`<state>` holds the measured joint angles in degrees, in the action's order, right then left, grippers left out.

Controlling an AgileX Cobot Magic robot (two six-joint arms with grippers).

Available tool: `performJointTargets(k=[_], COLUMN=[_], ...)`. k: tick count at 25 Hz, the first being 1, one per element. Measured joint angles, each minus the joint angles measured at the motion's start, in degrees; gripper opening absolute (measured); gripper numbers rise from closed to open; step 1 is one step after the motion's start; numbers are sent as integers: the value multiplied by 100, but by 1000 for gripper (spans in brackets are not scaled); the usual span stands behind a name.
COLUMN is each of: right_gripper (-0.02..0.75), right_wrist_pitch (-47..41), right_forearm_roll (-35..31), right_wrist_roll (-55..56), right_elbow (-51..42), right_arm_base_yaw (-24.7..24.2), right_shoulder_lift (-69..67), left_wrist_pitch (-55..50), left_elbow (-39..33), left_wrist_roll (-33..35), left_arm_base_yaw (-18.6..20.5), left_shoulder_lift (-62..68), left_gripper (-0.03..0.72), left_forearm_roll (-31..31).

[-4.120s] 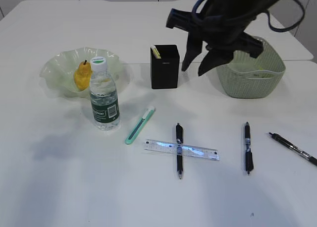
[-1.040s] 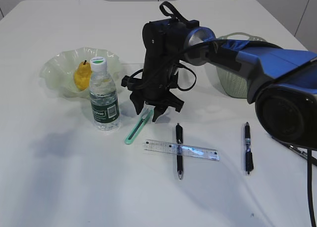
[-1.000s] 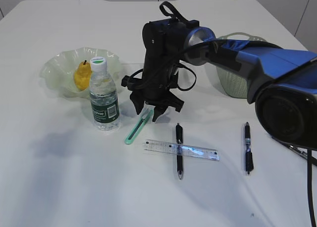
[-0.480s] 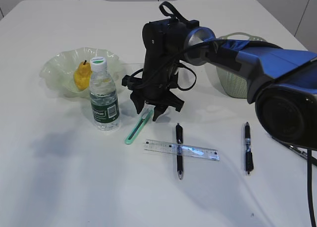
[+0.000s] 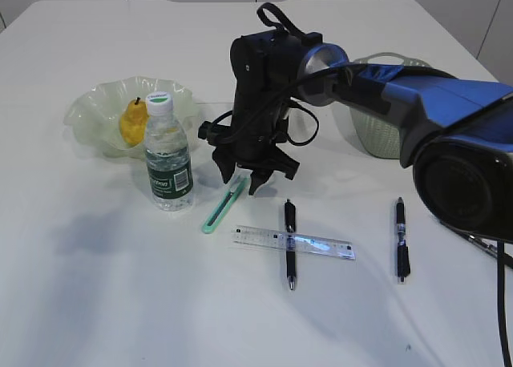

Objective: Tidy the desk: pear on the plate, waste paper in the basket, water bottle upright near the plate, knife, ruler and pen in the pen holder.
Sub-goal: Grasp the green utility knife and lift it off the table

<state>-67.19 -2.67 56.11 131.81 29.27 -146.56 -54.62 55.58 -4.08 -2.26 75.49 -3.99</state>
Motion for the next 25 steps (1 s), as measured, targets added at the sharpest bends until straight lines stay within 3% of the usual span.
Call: performJointTargets(k=[25], right_gripper=[366], right_wrist_pitch=[33], right_forearm_roll=[-75], right_wrist_roll=[61], right_elbow=[22], right_arm_base_yaw=[0], right_shoulder_lift=[-123], left_wrist_pitch=[38], left_elbow=[0], left_wrist_roll=[0], left_arm_base_yaw=[0], left_shoulder_lift=[0], left_gripper=[520], left_forearm_roll=[0])
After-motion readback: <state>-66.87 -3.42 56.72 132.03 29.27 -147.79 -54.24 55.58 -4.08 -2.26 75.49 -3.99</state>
